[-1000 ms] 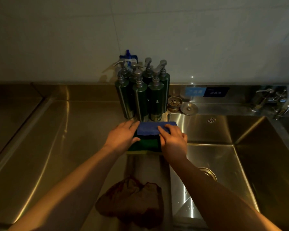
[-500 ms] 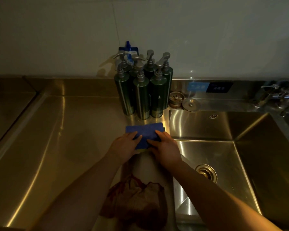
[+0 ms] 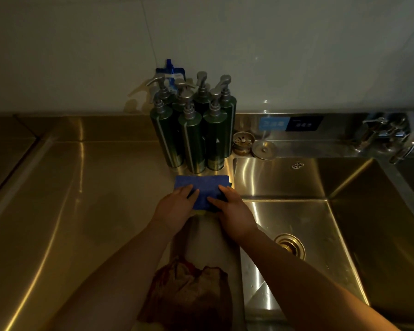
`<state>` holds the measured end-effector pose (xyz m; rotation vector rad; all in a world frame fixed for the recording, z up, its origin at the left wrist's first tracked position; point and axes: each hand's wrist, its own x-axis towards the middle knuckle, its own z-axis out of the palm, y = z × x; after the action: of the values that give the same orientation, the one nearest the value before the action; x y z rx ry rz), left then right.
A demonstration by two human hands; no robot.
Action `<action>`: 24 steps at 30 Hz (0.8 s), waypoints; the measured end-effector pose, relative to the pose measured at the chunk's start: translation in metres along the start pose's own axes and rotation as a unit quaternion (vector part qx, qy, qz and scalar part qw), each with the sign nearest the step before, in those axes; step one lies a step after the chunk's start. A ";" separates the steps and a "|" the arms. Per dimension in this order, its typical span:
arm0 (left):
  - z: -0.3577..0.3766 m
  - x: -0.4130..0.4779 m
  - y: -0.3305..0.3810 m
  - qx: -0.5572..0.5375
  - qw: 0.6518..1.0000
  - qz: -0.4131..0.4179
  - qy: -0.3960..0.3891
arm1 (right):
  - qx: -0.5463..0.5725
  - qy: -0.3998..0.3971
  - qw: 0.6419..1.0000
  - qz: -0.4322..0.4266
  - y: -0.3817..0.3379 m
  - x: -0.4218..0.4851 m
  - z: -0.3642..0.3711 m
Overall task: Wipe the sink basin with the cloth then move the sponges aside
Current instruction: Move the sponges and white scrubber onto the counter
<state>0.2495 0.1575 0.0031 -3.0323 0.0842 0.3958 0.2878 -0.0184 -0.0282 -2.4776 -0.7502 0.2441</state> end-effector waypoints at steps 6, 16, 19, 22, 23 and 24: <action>-0.006 0.002 0.015 -0.022 0.998 0.004 0.054 | -0.045 0.064 0.996 -0.032 0.010 -0.008 -0.019; -0.061 0.016 0.098 -0.022 0.993 0.012 0.119 | -0.009 0.186 0.981 -0.047 0.064 -0.045 -0.094; -0.075 0.023 0.134 -0.021 0.992 0.019 0.123 | -0.008 0.196 0.980 -0.039 0.092 -0.063 -0.115; -0.084 0.032 0.173 -0.022 0.991 0.021 0.128 | -0.017 0.215 0.975 -0.049 0.122 -0.080 -0.137; -0.086 0.035 0.185 -0.023 0.991 0.021 0.131 | -0.015 0.219 0.974 -0.048 0.131 -0.085 -0.144; -0.088 0.037 0.198 -0.025 0.991 0.020 0.133 | -0.015 0.219 0.975 -0.043 0.139 -0.090 -0.150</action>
<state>0.2951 -0.0485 0.0634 -3.1188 0.1549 -0.0074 0.3251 -0.2324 0.0245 -2.3916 -0.6689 -0.3402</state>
